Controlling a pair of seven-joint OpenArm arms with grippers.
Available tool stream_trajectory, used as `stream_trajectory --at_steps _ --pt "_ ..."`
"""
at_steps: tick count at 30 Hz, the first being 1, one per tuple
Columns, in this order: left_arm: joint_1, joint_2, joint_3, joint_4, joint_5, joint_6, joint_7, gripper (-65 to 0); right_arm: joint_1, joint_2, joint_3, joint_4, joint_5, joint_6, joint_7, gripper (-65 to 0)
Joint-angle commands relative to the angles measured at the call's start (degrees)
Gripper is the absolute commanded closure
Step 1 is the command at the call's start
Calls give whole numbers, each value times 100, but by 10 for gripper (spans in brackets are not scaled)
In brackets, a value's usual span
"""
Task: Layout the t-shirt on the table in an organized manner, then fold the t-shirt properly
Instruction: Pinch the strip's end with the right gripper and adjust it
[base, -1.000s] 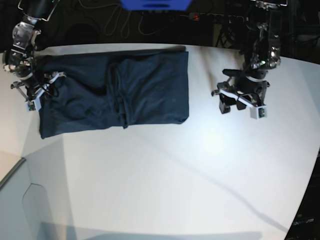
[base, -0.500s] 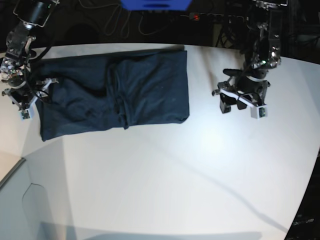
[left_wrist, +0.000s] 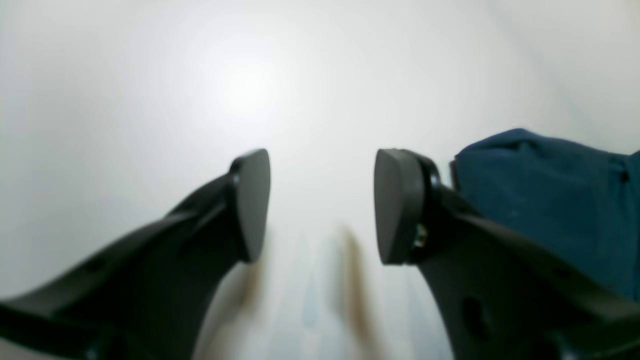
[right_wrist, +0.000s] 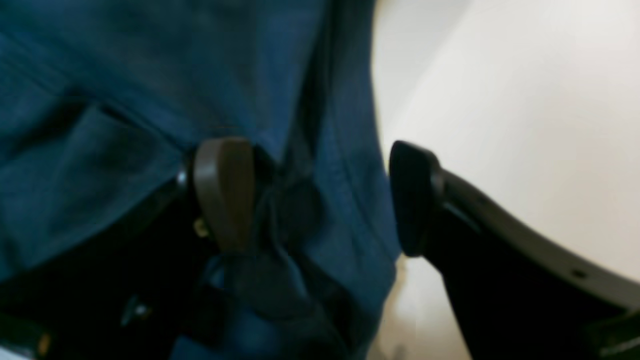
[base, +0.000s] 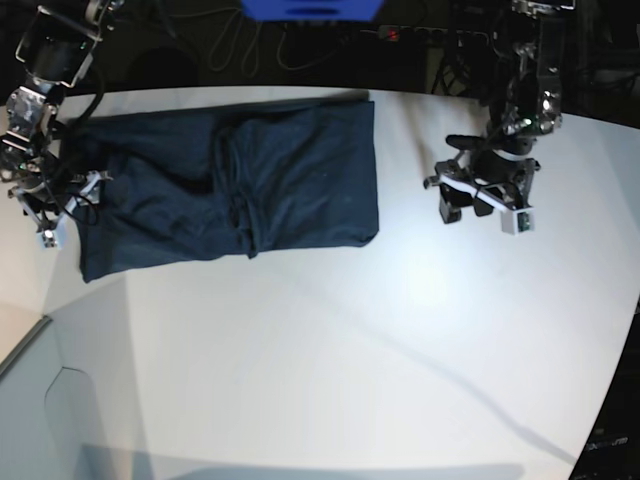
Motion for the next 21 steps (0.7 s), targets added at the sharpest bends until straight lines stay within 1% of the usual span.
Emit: stream_trajectory --at_steps 1,6,11,12,14,15,17,21 --pt "-18 -22 -18 126 -40 -31 -127 -326 93 112 12 -26 35 76 35 -427" --pt "-18 -22 -18 126 -40 -31 -127 -326 199 112 12 -598 35 76 281 -427" --pt "-26 -22 -18 126 -40 -31 -127 -326 164 68 12 -642 44 76 299 -423" --pt "-35 -22 -18 126 -40 -31 -127 -326 164 59 12 -642 44 76 299 -412" --pt "-35 -22 -18 126 -40 -31 -127 -326 164 41 4 -650 53 76 299 -369" --pt "-44 -22 -18 126 -40 -31 -127 -326 164 6 4 -650 53 76 299 -337" --pt "-44 -22 -18 126 -40 -31 -127 -326 164 -20 -14 -650 53 76 281 -258" --pt "-35 -22 -18 117 -40 -31 -127 -326 164 -91 -5 -650 44 76 281 -64"
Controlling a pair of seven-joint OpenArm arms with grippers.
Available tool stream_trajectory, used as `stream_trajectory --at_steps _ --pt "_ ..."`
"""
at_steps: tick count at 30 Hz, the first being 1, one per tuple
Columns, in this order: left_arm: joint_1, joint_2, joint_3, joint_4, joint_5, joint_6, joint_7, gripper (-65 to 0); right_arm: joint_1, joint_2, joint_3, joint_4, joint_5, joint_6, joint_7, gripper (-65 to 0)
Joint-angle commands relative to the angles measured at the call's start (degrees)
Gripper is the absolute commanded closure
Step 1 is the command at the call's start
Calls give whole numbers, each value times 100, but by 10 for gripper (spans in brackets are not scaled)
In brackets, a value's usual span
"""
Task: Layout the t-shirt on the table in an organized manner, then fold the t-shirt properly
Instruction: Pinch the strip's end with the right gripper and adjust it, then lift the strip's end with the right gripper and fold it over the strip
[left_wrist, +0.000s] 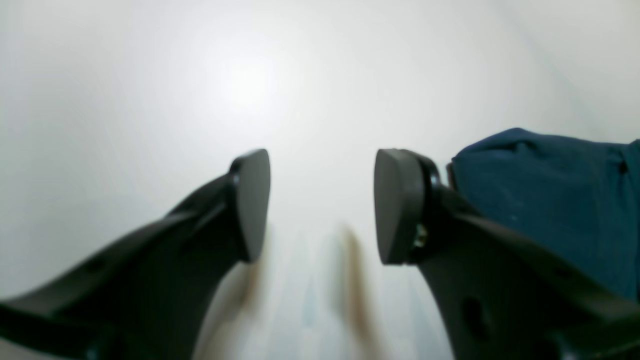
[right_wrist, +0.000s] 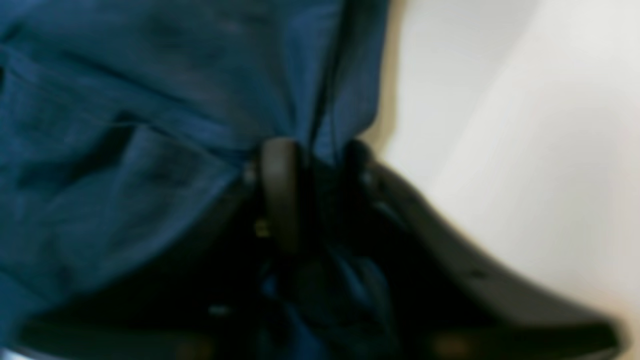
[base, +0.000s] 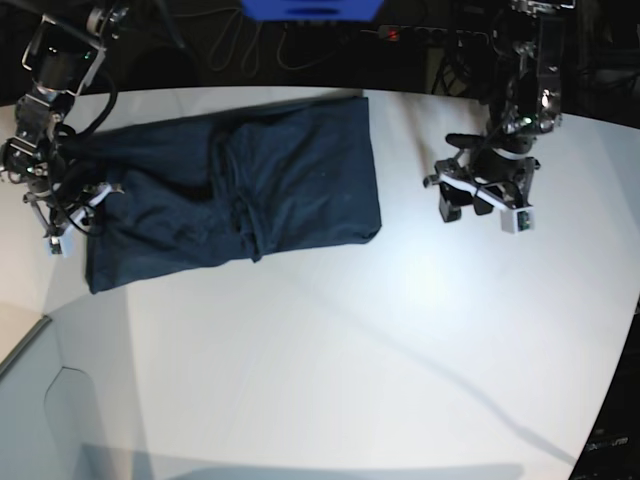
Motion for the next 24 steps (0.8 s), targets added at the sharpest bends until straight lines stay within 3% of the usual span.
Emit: stream_trajectory --at_steps 1,9,20,24 --pt "-48 -22 -18 106 -40 -31 -127 -326 -18 19 -9 -23 -229 87 -316 -8" --pt "-22 -13 -18 71 -49 -31 -109 -326 -18 10 263 249 -229 87 -316 0" --pt "-22 22 -18 89 -49 -31 -100 -326 -827 -1054 483 3019 -220 87 -316 0" --pt "-22 22 -18 80 -49 -31 -100 -326 -1213 -1309 61 3748 -220 87 -316 0"
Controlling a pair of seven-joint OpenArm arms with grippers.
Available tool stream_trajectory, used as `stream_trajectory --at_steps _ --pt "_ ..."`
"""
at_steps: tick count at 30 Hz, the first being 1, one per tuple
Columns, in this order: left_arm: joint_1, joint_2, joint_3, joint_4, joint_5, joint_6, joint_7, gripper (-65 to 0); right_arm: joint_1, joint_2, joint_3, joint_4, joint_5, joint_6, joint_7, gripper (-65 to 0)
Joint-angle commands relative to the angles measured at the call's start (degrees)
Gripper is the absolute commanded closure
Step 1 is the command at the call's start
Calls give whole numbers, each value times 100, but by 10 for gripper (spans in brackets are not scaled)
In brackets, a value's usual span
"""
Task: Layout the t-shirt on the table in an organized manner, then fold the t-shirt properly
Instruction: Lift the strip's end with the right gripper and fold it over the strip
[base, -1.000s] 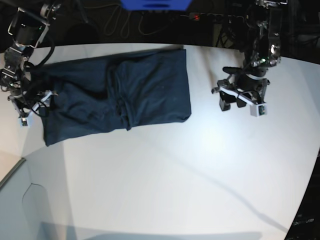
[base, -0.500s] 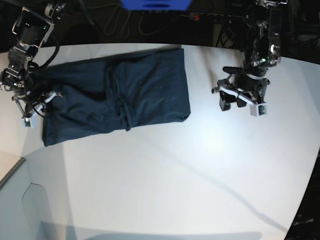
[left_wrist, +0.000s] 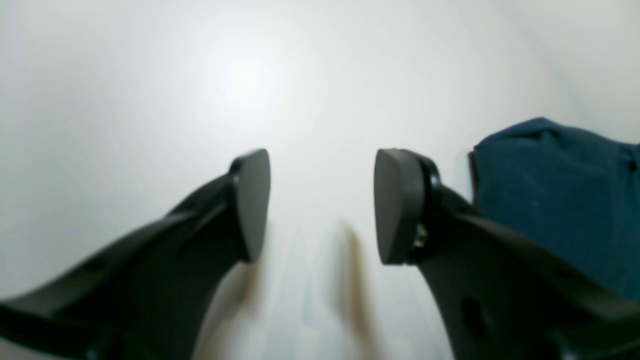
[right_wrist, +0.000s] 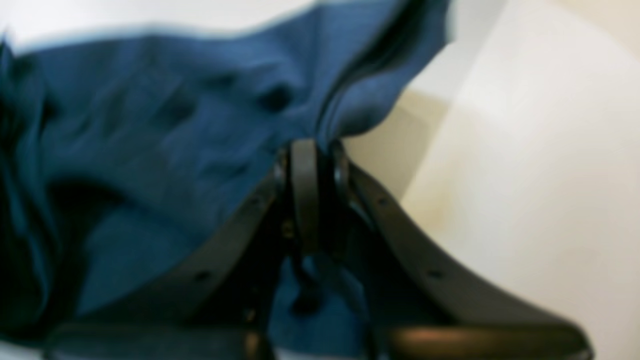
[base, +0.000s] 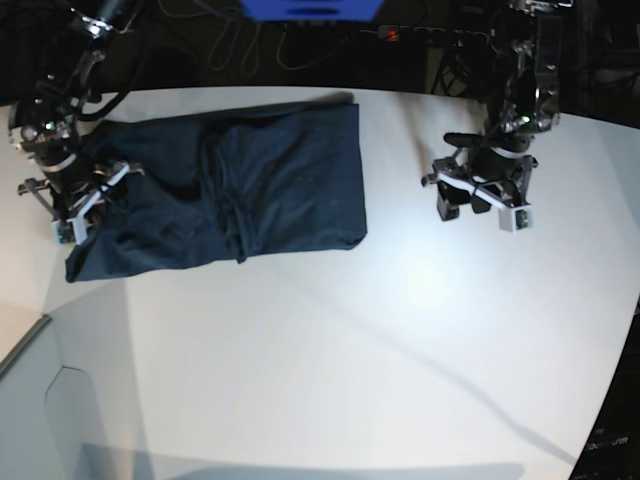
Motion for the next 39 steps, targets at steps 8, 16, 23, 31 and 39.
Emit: stream_trajectory --at_steps 8,16,23,31,39 --pt "-31 -35 -16 84 -27 -31 -109 -326 -711 -481 -1141 1274 101 62 174 0" --pt "57 -70 -16 84 -27 -31 -109 -326 -1027 -525 -2451 1476 92 62 174 0" --pt "136 -70 -16 84 -27 -31 -109 -326 -974 -507 -3471 1458 83 62 174 0" --pt "172 -61 2 -39 -18 -31 -109 -326 -843 -437 -4060 1450 83 62 174 0" --pt "110 334 46 -602 -27 -31 -109 -230 -763 -358 -4192 1458 83 62 174 0"
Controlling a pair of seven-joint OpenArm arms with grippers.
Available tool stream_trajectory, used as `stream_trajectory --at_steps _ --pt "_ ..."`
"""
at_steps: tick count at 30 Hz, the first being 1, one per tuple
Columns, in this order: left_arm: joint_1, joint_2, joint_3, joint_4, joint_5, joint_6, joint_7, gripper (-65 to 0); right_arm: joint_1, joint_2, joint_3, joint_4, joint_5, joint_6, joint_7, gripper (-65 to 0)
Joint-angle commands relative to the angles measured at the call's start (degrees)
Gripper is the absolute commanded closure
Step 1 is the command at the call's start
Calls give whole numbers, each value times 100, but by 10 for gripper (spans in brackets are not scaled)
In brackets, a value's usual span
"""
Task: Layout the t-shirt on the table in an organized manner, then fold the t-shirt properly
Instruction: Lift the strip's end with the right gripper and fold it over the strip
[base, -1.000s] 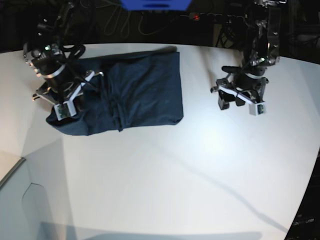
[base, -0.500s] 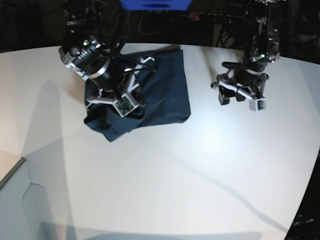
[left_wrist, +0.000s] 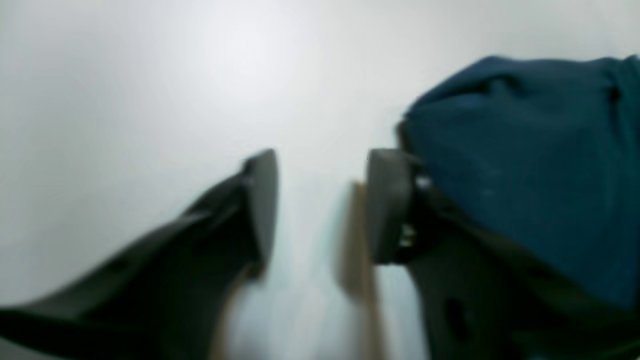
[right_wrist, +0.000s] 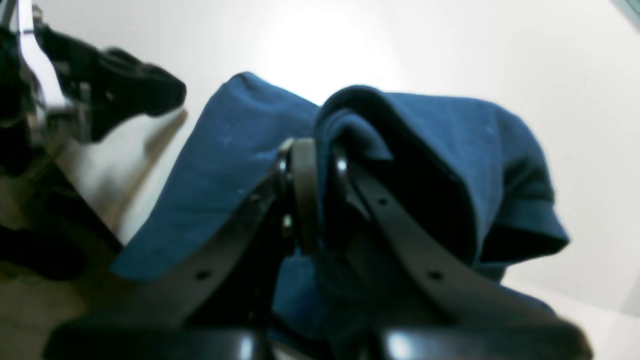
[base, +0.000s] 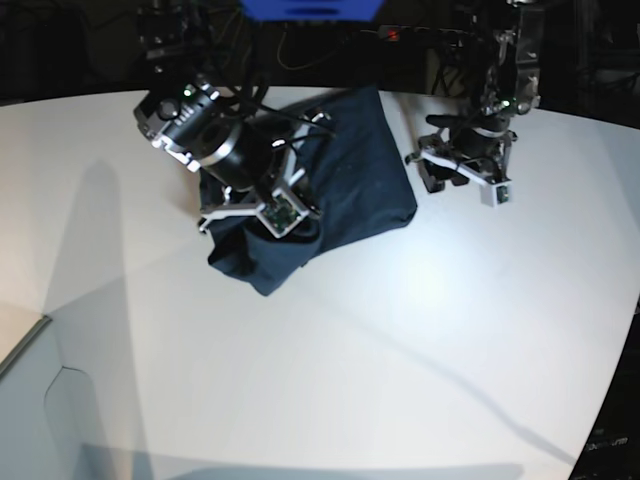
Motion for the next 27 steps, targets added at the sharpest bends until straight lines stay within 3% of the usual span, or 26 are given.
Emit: stream_trajectory --at_steps 1,5,14,27 --pt "-12 55 0 -23 -22 4 55 -184 58 -39 -30 108 105 69 165 0" --pt "-232 222 0 -348 -22 4 64 0 67 -39 -65 116 105 69 165 0" --pt "-610 318 0 -629 -22 -5 565 -8 76 155 -1006 116 105 69 165 0" --pt "-601 248 -53 -445 -22 -5 574 -8 524 207 -1261 -912 105 69 165 0"
